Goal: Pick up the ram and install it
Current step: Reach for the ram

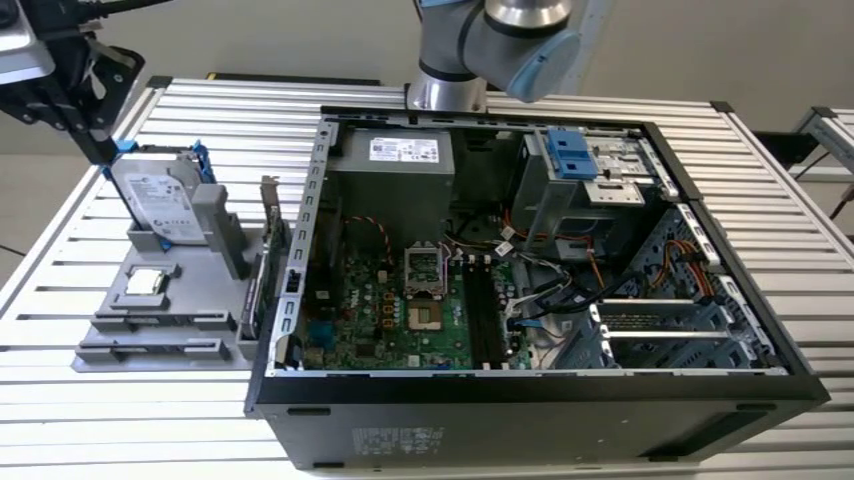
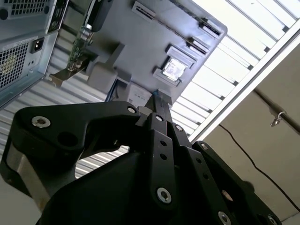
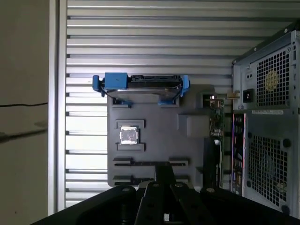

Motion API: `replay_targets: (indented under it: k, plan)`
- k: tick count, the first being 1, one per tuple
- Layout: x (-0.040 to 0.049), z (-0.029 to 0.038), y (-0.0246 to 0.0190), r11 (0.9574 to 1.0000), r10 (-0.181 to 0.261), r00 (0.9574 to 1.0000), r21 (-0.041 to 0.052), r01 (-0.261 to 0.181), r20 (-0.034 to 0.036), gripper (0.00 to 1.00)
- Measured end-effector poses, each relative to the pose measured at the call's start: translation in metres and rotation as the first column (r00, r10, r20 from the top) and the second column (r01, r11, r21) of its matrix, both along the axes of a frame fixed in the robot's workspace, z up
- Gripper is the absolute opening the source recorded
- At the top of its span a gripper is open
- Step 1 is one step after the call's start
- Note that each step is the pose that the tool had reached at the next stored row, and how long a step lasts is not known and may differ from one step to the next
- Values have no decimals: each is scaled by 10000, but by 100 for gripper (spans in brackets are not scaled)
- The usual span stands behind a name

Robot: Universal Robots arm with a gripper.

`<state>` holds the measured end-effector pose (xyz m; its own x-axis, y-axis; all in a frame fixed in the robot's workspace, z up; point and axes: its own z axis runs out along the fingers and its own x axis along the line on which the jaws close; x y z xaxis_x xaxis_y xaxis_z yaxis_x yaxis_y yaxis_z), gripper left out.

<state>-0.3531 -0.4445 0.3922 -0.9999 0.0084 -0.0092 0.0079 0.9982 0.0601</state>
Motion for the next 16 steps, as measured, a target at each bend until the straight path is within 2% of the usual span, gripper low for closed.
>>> replay_targets:
  k: [16]
  plan:
    - [0, 0, -255, 10000, 0, 10000, 0, 0, 0, 0]
